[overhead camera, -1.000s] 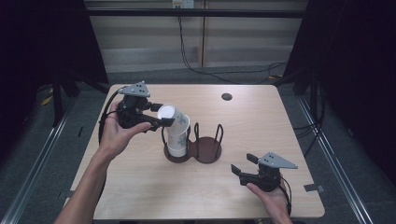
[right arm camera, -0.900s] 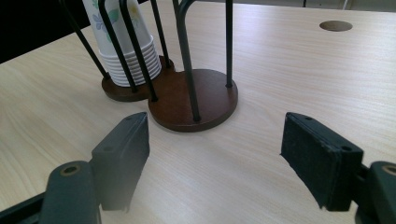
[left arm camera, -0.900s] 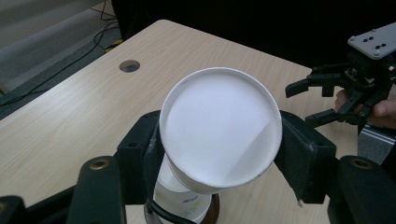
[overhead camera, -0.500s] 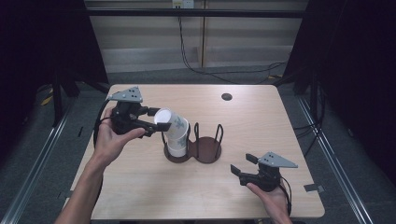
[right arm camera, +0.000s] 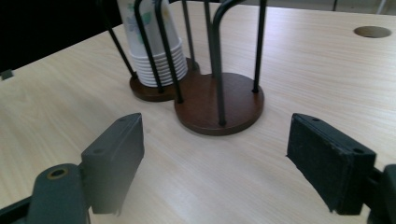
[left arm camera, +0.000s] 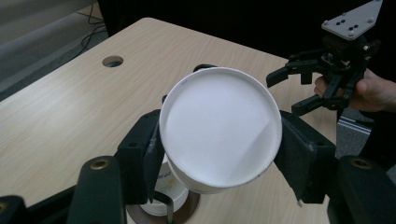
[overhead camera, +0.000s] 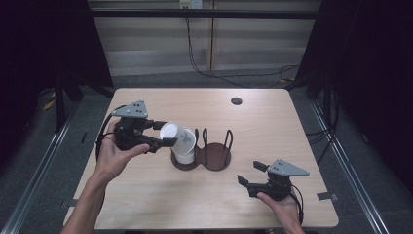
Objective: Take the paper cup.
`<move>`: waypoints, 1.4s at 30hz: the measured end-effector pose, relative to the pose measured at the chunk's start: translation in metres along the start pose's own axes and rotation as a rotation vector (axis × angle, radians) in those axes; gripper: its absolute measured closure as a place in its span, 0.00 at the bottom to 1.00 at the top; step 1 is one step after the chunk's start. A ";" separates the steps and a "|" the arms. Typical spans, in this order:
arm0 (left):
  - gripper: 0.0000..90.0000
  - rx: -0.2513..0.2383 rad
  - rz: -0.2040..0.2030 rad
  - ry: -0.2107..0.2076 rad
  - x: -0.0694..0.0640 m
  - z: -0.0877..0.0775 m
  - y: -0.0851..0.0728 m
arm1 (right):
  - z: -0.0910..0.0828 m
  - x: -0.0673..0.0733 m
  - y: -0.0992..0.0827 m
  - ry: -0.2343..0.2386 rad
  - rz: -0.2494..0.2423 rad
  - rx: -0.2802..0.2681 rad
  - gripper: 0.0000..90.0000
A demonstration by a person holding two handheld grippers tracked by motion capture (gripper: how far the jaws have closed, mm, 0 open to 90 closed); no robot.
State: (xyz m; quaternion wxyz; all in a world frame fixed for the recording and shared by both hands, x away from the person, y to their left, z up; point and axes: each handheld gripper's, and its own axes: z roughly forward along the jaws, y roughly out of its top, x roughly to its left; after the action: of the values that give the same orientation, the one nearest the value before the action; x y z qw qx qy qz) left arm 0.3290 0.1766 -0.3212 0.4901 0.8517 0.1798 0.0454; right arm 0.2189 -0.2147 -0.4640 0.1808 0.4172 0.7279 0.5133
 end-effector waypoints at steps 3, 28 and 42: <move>0.41 -0.002 0.003 -0.005 -0.004 0.000 -0.005 | 0.000 0.003 0.002 0.019 -0.015 -0.001 0.19; 0.41 0.009 -0.021 -0.079 -0.021 0.008 -0.045 | 0.027 0.046 0.065 0.199 -0.176 0.029 0.21; 0.41 0.008 -0.034 -0.123 -0.023 0.013 -0.051 | 0.049 0.064 0.076 0.365 -0.194 0.021 0.16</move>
State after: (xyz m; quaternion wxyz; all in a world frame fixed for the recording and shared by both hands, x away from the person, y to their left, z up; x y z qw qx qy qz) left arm 0.2975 0.1813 -0.3686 0.4974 0.8517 0.1641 -0.0159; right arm 0.2470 -0.1252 -0.4054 0.0899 0.2470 0.7906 0.5530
